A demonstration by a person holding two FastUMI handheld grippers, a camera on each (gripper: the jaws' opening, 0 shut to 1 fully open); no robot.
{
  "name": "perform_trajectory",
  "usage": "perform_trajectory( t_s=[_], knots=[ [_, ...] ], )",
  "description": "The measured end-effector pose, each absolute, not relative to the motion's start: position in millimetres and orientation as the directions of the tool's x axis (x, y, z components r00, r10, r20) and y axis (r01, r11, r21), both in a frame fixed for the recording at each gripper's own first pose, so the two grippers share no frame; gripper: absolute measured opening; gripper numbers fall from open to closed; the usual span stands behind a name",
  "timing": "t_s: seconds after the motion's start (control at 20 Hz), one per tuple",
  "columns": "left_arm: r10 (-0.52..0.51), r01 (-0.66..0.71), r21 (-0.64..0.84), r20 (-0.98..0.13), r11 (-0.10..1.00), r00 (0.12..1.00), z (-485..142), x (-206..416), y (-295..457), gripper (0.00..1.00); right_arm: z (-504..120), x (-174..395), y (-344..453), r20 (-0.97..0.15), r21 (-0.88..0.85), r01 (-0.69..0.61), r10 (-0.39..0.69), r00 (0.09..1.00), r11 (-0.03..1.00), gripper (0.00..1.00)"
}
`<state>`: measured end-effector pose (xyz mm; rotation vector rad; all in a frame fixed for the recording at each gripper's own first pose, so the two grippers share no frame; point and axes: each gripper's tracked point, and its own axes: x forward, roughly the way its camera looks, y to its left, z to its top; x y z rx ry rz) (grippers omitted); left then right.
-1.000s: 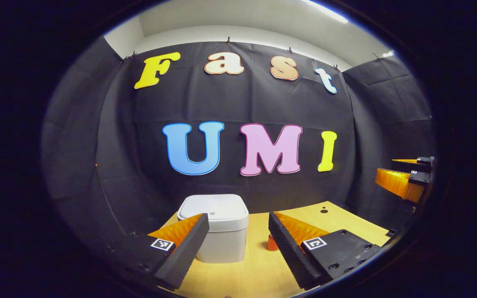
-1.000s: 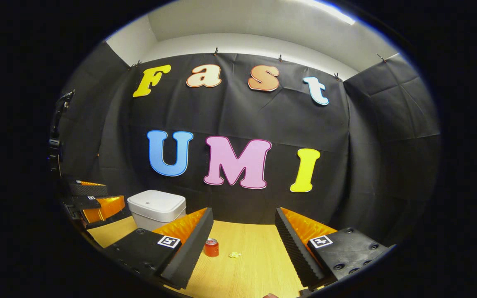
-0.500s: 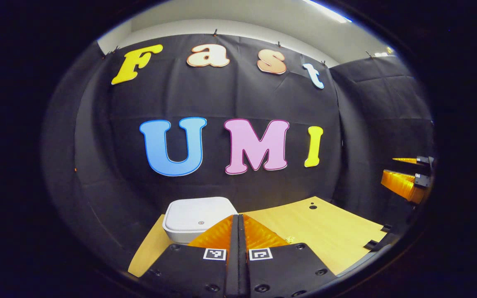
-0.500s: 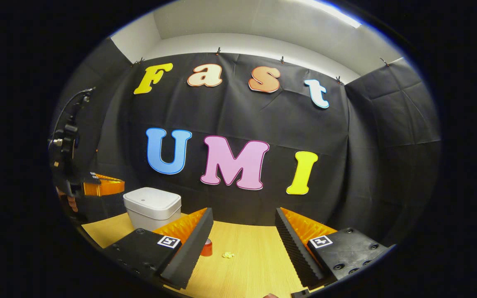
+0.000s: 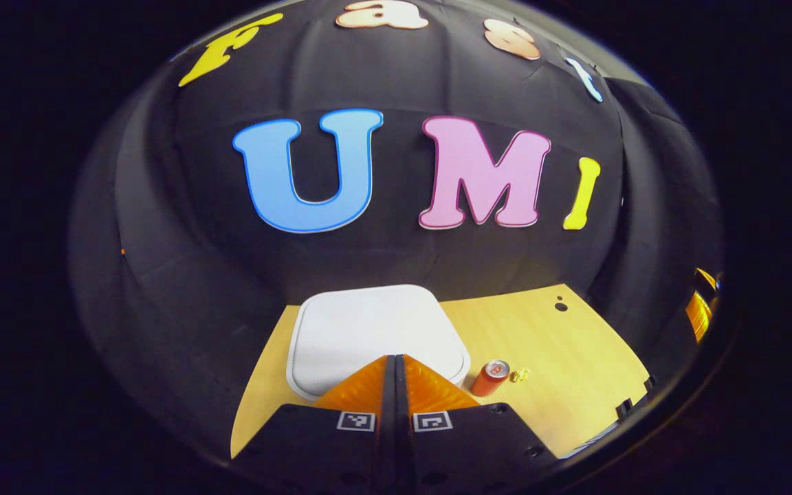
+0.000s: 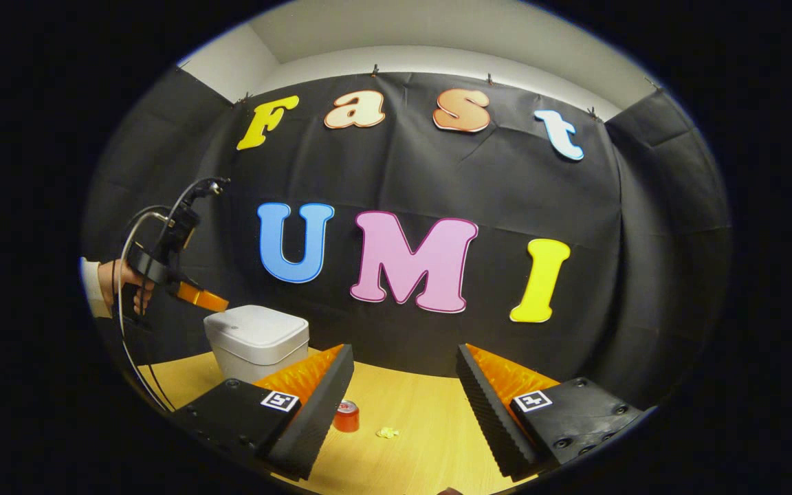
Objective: Press the lid of the desktop garbage bin to open it, pick up the crumpled paper on the desktop and throw it into the bin, then pick up the pop can on the desktop and drop it into the bin, and finally close the garbage bin lid.
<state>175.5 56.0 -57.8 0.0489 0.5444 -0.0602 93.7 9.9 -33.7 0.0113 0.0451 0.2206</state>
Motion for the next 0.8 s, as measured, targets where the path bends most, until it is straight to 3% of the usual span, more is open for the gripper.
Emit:
perform_trajectory(
  t_s=[0.25, 0.6, 0.8],
  knots=[
    [0.042, 0.019, 0.089, -0.638, 0.996, 0.769, -96, 195, 65, 0.06, -73, 134, 5, -0.100, 0.067, -0.292, 0.297, 0.950, 0.954, 0.97],
    [0.079, -0.031, 0.085, -0.642, 0.996, 0.763, -101, 203, 70, 0.07, -114, 163, -8, -0.158, 0.094, -0.323, 0.334, 0.929, 0.942, 0.97],
    [0.121, 0.020, 0.237, -0.567, 0.971, 0.815, -90, 210, 73, 0.07, -122, 163, -7, -0.188, 0.126, -0.312, 0.332, 0.924, 0.942, 0.97]
  ],
)
